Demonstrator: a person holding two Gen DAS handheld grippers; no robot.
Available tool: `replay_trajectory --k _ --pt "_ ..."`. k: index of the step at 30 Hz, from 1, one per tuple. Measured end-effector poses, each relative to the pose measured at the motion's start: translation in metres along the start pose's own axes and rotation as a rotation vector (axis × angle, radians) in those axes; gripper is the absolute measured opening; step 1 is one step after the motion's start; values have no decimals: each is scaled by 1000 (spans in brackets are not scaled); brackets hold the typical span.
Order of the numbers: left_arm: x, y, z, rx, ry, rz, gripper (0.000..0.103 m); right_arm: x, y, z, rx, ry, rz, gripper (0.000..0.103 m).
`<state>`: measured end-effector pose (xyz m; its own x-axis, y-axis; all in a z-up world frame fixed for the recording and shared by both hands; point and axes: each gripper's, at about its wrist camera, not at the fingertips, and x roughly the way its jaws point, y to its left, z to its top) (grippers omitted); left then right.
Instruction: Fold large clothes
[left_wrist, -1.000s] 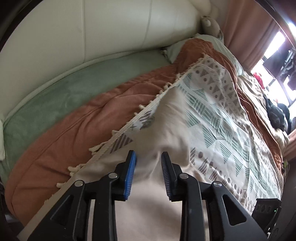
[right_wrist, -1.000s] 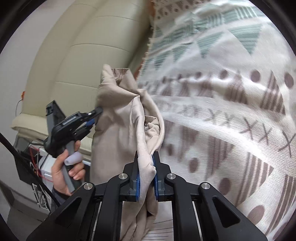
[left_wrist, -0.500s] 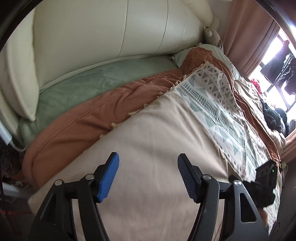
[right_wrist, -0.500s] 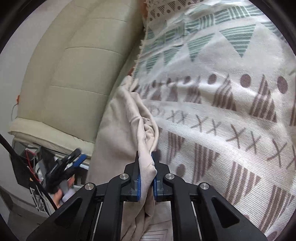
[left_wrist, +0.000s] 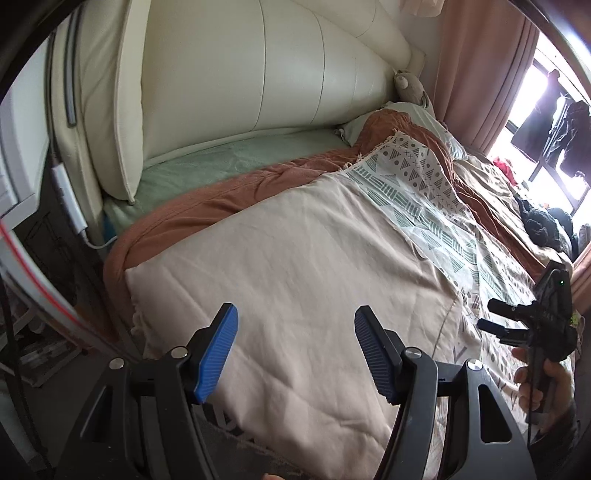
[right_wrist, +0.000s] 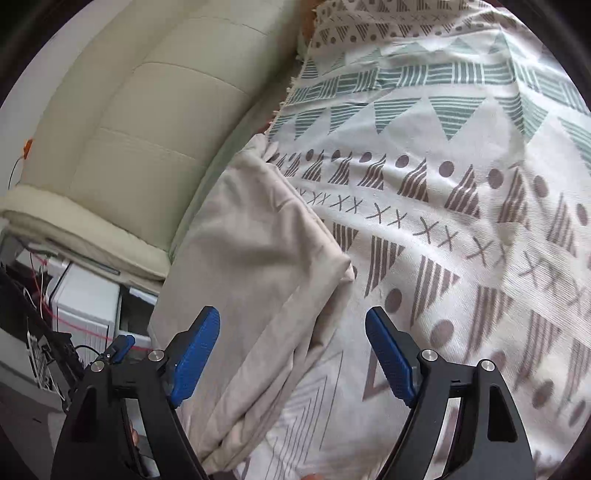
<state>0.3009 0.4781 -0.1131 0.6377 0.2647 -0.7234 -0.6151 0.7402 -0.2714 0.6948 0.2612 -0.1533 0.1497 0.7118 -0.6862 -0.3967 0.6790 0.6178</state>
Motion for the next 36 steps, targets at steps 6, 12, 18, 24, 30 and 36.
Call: replay_trajectory --k 6,12,18,24,30,36 --pt "-49 -29 -19 54 -101 11 103 -50 34 -19 -102 -22 -109 81" --pt "-84 -57 -28 89 -125 4 103 -121 55 -49 -176 -78 -157 88" --pt "-127 -88 -45 129 -176 2 103 -186 57 -78 -181 -190 -188 96" --pt "-157 -114 -61 149 -190 -13 103 -238 70 -116 -235 -274 -256 103" --pt "-180 -135 -82 142 -200 -37 103 -278 79 -152 -284 -305 -310 103" --pt "-203 -152 -110 141 -223 -29 103 -326 80 -190 -297 -388 -356 103"
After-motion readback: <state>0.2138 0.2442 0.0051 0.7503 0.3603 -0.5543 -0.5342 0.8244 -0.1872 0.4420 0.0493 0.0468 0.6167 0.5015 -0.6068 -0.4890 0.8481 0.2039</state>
